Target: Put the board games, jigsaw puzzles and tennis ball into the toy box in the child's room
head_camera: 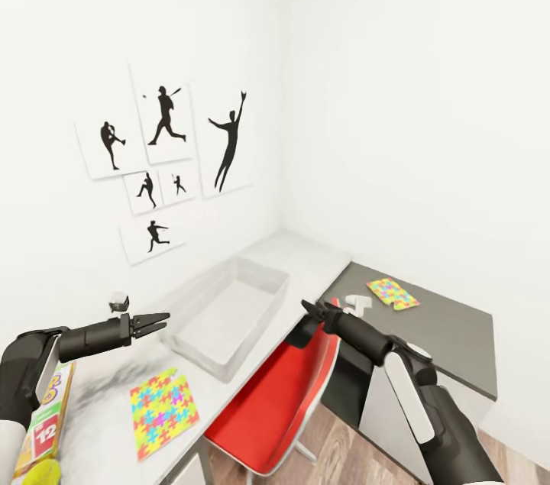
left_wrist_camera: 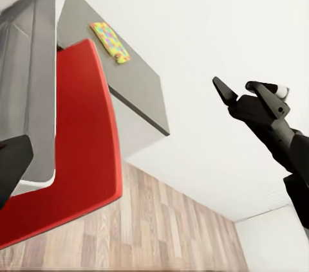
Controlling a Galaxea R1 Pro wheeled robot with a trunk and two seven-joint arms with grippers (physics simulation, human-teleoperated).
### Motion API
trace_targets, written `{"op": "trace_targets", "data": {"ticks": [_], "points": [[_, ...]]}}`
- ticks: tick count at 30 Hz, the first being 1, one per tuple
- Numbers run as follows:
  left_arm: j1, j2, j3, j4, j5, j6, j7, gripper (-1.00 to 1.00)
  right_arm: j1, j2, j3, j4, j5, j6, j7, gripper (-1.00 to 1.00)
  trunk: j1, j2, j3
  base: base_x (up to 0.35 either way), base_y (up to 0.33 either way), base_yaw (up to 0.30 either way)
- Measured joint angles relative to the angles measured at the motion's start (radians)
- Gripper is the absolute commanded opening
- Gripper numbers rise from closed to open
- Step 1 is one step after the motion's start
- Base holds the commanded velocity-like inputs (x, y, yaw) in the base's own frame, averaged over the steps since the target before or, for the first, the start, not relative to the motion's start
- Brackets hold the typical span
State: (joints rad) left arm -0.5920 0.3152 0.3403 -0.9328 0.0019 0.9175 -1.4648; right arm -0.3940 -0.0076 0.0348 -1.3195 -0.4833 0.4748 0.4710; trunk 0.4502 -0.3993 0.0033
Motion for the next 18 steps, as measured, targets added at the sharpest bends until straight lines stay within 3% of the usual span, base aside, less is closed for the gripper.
{"op": "trace_targets", "data": {"ticks": [18], "points": [[0.000,-0.001,0.000,0.000,0.001,0.000,-0.001,1.00,0.000,0.001,0.000,-0.001,0.001,0.001,0.001,1.00,0.000,0.001,-0.015,-0.322,0.000,-0.138]]}}
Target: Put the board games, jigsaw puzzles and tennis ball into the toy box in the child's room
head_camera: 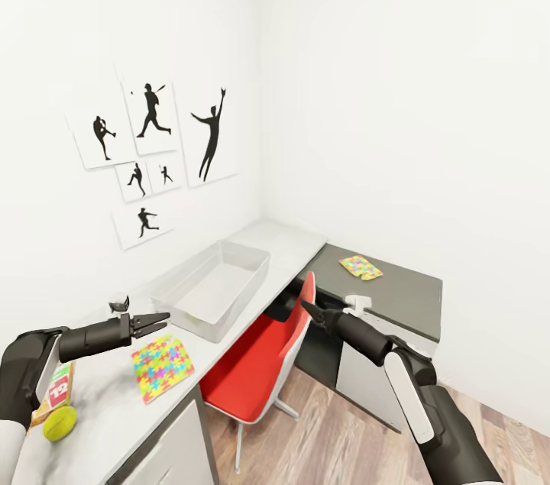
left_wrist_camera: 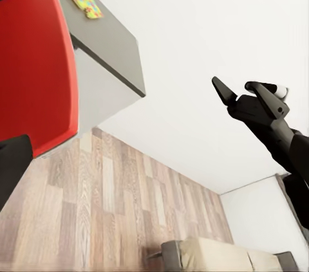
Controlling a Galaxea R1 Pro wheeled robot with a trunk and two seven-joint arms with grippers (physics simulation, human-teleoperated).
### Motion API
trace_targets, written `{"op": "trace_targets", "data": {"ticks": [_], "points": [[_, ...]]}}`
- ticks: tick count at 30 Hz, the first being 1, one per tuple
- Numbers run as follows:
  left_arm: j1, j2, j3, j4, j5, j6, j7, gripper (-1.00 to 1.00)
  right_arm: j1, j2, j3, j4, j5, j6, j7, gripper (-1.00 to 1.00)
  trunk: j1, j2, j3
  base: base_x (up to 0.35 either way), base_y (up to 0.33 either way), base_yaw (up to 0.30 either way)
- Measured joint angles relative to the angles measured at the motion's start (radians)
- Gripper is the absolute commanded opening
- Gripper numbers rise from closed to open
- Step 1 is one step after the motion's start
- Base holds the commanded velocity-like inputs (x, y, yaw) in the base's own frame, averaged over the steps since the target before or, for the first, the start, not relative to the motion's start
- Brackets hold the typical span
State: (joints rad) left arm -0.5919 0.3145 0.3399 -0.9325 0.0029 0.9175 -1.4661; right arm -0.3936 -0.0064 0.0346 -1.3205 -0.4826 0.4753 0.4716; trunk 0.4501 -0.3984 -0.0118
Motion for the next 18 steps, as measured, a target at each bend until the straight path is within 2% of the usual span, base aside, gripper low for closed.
{"op": "trace_targets", "data": {"ticks": [7,18], "points": [[0.000,0.000,0.000,0.000,0.000,0.000,0.000,1.00,0.000,0.001,0.000,0.000,0.001,0.000,-0.001,1.00,0.000,0.001,-0.008,-0.220,0.000,-0.174],[0.000,0.000,-0.001,0.000,0.000,0.000,0.000,1.00,0.000,0.002,0.000,0.001,0.001,0.000,-0.001,1.00,-0.001,0.001,-0.021,-0.117,0.000,-0.175]]}}
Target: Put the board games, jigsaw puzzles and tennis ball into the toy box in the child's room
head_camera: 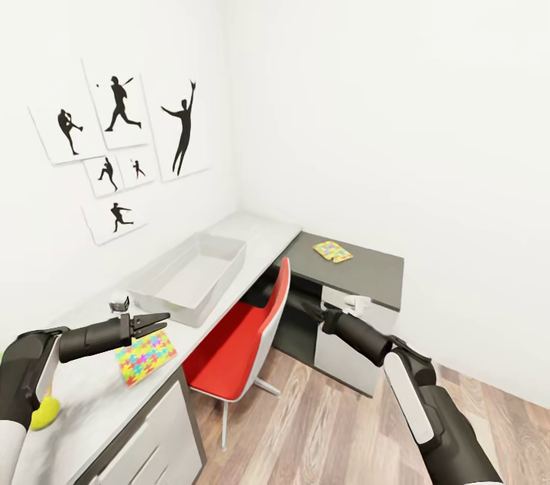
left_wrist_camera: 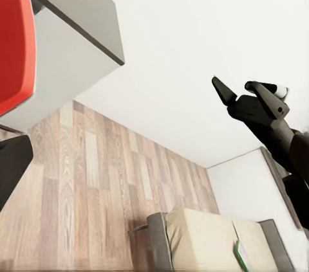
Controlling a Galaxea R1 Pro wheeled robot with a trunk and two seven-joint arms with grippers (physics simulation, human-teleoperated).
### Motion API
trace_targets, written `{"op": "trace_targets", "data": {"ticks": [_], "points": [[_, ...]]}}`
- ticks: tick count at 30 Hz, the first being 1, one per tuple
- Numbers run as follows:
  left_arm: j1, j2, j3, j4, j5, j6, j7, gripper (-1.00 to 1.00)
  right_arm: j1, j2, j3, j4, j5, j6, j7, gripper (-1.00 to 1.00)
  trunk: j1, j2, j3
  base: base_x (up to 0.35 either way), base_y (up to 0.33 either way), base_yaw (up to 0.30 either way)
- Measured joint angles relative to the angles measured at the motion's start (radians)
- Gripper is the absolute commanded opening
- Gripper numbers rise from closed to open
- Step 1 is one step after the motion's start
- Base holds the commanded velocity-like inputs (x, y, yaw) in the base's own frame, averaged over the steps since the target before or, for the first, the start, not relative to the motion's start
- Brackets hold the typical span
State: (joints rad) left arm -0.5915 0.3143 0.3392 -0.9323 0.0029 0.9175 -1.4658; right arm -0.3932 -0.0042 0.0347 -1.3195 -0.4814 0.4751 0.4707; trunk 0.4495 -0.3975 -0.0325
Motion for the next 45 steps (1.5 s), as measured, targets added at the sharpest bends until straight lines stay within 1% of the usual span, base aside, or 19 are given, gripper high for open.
{"op": "trace_targets", "data": {"ticks": [8,22,31,45], "points": [[0.000,0.000,0.000,0.000,0.000,0.000,0.001,1.00,0.000,-0.004,0.000,-0.001,-0.003,0.000,0.001,1.00,0.000,0.000,-0.010,-0.091,0.000,-0.175],[0.000,0.000,0.001,0.000,-0.001,0.000,0.001,1.00,0.000,-0.002,0.000,0.000,-0.001,-0.001,0.001,1.00,0.000,0.000,-0.027,-0.080,0.000,-0.176],[0.000,0.000,0.000,0.000,-0.001,0.000,0.001,1.00,0.000,-0.007,0.000,0.001,-0.004,-0.002,0.002,1.00,0.000,0.000,-0.038,-0.071,0.000,-0.176],[0.000,0.000,0.000,0.000,-0.001,0.000,0.001,1.00,0.000,-0.008,0.000,0.001,-0.003,-0.004,0.002,1.00,0.000,0.000,-0.052,-0.019,0.000,-0.217]]}}
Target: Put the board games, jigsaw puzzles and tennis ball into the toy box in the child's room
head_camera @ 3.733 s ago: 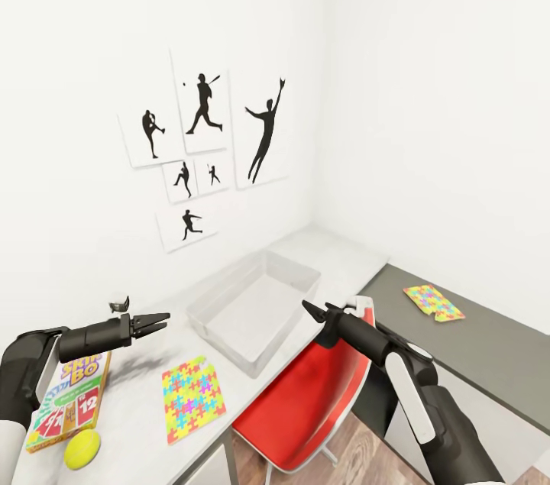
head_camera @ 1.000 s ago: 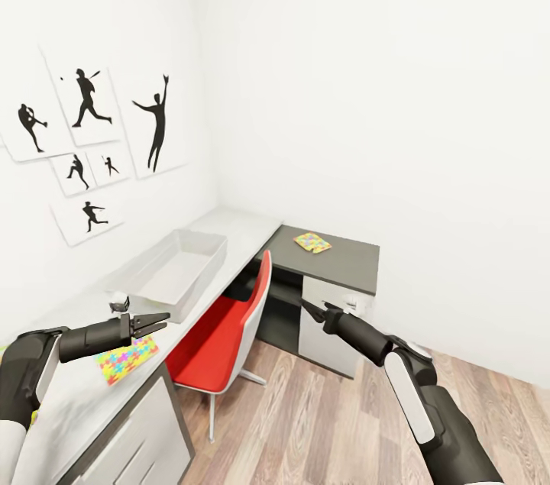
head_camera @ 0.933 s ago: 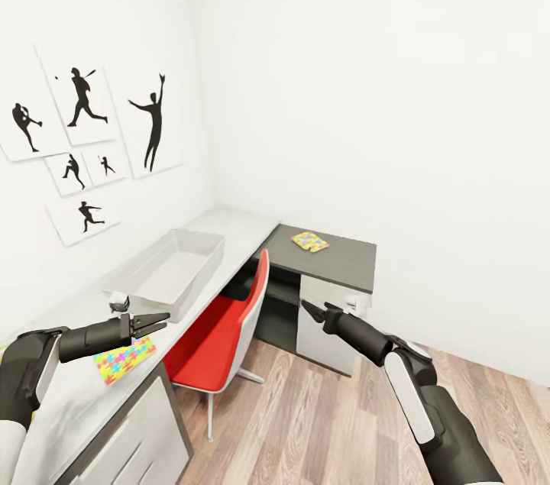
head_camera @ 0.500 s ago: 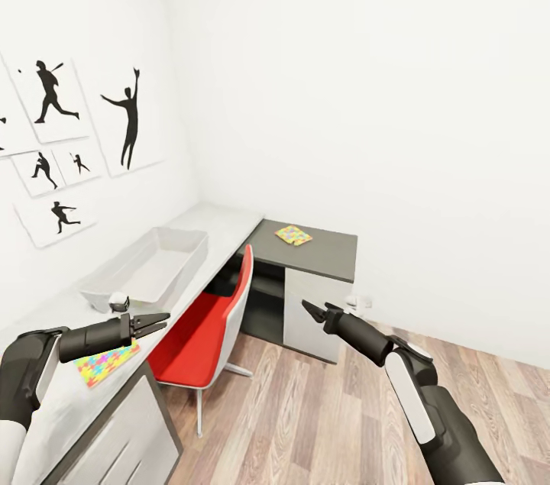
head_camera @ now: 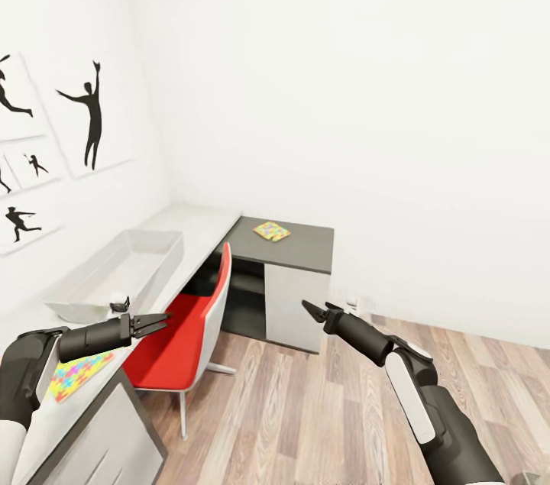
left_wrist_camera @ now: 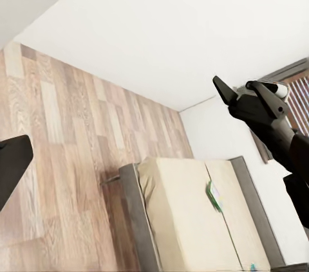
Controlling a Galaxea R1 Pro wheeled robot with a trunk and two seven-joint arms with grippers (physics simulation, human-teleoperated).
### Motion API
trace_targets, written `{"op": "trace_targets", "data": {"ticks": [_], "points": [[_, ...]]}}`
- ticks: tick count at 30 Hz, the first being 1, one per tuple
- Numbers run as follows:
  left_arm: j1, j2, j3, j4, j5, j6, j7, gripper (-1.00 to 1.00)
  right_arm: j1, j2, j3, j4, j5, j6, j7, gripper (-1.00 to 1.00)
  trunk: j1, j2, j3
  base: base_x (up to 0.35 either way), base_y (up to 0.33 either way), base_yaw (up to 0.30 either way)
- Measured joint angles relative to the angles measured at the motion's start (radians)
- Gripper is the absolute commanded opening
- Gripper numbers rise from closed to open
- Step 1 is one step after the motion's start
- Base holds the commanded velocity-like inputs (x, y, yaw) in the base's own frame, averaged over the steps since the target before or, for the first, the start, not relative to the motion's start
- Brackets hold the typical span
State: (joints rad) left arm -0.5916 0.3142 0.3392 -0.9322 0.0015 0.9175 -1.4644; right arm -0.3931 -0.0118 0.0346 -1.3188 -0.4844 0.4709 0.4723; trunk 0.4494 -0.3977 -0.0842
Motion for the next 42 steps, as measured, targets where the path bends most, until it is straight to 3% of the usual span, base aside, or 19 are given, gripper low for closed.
{"op": "trace_targets", "data": {"ticks": [42], "points": [[0.000,0.001,0.001,0.000,-0.001,0.000,0.000,1.00,0.000,0.007,0.000,-0.001,0.007,0.000,-0.002,1.00,0.000,0.000,-0.019,-0.030,0.000,-0.265]]}}
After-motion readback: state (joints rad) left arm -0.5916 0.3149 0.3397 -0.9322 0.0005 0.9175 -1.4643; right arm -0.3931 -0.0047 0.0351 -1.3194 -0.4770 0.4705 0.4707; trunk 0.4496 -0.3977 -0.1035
